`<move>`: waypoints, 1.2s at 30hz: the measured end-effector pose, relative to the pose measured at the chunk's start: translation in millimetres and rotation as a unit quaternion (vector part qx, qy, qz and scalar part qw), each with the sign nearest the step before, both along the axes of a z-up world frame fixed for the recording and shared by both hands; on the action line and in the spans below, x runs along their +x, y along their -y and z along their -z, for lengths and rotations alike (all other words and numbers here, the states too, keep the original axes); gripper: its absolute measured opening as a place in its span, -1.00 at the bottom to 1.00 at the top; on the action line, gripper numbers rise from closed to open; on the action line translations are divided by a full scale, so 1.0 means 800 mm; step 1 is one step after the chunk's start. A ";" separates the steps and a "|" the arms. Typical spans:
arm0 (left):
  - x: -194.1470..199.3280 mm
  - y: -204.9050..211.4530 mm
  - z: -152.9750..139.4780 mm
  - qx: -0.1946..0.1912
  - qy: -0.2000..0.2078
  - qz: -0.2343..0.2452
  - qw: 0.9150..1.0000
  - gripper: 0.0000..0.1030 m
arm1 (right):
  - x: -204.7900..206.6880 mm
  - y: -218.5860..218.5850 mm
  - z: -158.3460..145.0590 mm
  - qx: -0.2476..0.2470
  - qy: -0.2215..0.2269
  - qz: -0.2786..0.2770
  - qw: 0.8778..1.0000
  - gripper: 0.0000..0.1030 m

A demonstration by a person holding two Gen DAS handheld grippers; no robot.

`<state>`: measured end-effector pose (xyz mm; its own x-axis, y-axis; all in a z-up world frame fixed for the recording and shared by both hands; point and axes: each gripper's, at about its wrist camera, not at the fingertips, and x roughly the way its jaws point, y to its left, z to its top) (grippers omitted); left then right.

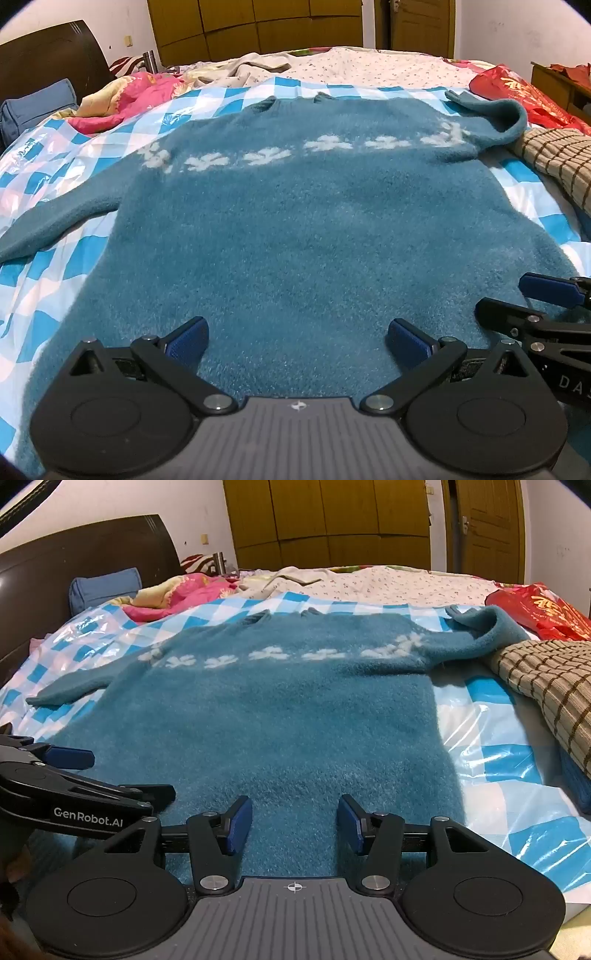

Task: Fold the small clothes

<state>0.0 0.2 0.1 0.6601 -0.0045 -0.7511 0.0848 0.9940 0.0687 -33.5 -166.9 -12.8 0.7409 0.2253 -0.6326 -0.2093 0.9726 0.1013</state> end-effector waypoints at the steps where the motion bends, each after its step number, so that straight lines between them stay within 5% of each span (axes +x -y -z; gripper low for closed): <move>1: 0.000 0.000 0.000 0.001 -0.001 0.000 1.000 1.00 | 0.000 0.000 0.000 -0.001 0.000 0.000 1.000 0.01; 19: -0.001 -0.004 0.004 -0.001 -0.005 -0.002 1.000 1.00 | 0.000 0.000 0.000 -0.001 0.000 0.000 1.000 0.02; 36: 0.003 -0.007 0.017 -0.006 -0.050 -0.034 0.998 1.00 | 0.002 0.006 0.000 0.012 -0.004 0.006 1.000 0.03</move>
<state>2.5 6.2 -13.8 0.5811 0.0277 -0.8133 0.0233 0.9984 0.0506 -31.7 -172.0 -12.4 0.7381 0.2329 -0.6332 -0.1975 0.9720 0.1274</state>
